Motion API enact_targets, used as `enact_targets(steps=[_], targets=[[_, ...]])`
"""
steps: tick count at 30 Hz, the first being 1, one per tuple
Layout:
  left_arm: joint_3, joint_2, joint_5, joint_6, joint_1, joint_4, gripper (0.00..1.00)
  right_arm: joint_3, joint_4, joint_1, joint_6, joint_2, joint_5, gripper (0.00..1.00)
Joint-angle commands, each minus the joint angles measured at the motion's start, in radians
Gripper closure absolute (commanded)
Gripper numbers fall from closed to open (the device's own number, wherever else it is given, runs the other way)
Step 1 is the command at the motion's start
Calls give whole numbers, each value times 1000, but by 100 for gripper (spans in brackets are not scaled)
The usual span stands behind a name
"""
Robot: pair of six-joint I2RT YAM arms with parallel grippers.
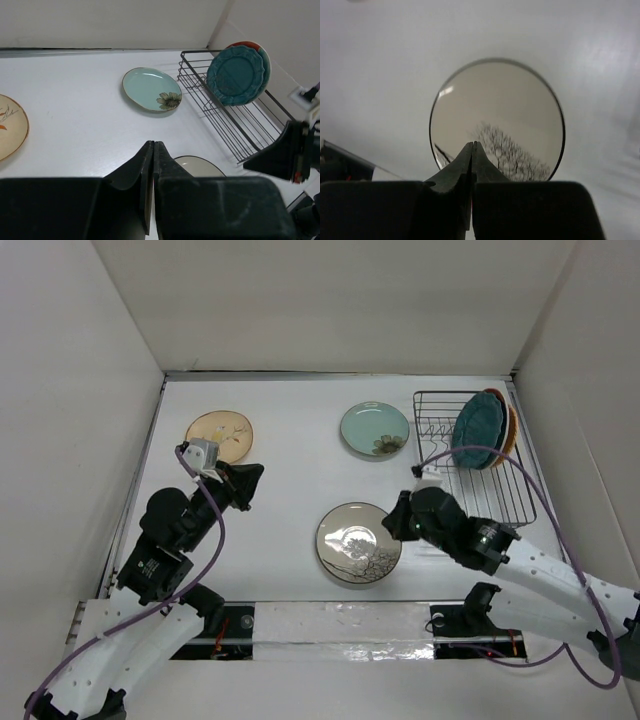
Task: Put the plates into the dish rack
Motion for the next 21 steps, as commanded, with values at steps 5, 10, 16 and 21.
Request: enact_targets(steps=[5, 10, 16, 21], targets=[[0, -14, 17, 2, -6, 37, 98, -160, -161, 204, 541, -39, 184, 56], [0, -29, 19, 0, -6, 38, 79, -266, -204, 293, 799, -27, 285, 40], [-1, -38, 28, -1, -6, 41, 71, -330, -233, 303, 963, -18, 353, 34], [-1, -49, 28, -1, -6, 43, 70, -352, -117, 303, 939, 13, 304, 32]])
